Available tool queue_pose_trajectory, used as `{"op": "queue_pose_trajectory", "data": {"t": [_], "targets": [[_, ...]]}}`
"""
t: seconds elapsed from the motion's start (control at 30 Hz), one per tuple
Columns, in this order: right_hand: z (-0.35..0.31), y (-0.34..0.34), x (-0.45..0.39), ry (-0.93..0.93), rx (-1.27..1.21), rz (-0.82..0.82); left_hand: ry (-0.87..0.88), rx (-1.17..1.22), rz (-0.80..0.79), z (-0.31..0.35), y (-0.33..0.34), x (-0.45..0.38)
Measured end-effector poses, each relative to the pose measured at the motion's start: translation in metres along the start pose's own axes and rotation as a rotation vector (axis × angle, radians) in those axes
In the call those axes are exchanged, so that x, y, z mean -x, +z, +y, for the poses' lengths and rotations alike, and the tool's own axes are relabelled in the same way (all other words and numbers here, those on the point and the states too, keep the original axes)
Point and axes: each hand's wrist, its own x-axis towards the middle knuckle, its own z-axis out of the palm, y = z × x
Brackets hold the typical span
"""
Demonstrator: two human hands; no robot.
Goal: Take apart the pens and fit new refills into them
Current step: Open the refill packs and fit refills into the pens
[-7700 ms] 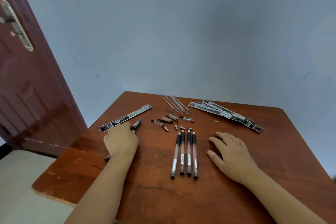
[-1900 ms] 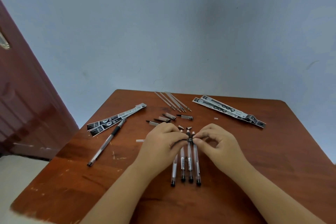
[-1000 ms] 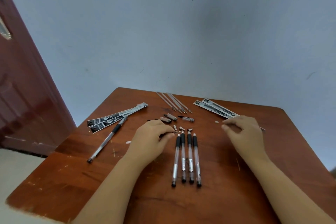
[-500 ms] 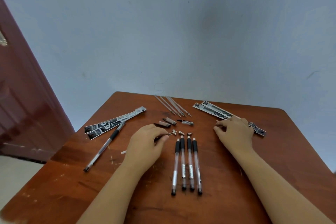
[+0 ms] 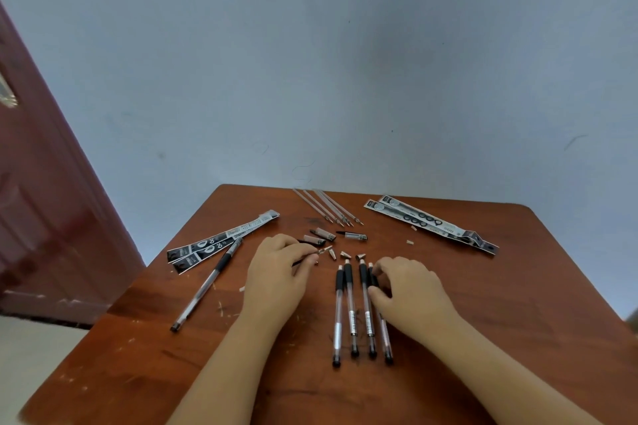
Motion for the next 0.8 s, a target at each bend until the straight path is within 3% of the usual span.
{"op": "queue_pose_trajectory", "data": {"t": [0.1, 0.33, 0.47, 0.67, 0.8], "targets": [[0.002, -0.004, 0.001, 0.017, -0.021, -0.047, 0.007, -0.004, 0.016, -0.001, 0.0, 0.0], [0.005, -0.011, 0.009, -0.02, 0.197, -0.045, 0.093, -0.055, 0.044, 0.001, -0.002, 0.0], [0.014, -0.018, 0.014, -0.022, 0.1, 0.029, 0.196, -0.155, 0.111, 0.008, -0.008, -0.001], [0.032, -0.021, 0.022, -0.137, -0.25, 0.262, -0.017, 0.209, 0.149, 0.045, -0.014, -0.019], [0.039, -0.022, 0.021, -0.18, -0.329, 0.308, -0.197, 0.47, 0.157, 0.065, -0.003, -0.027]]}}
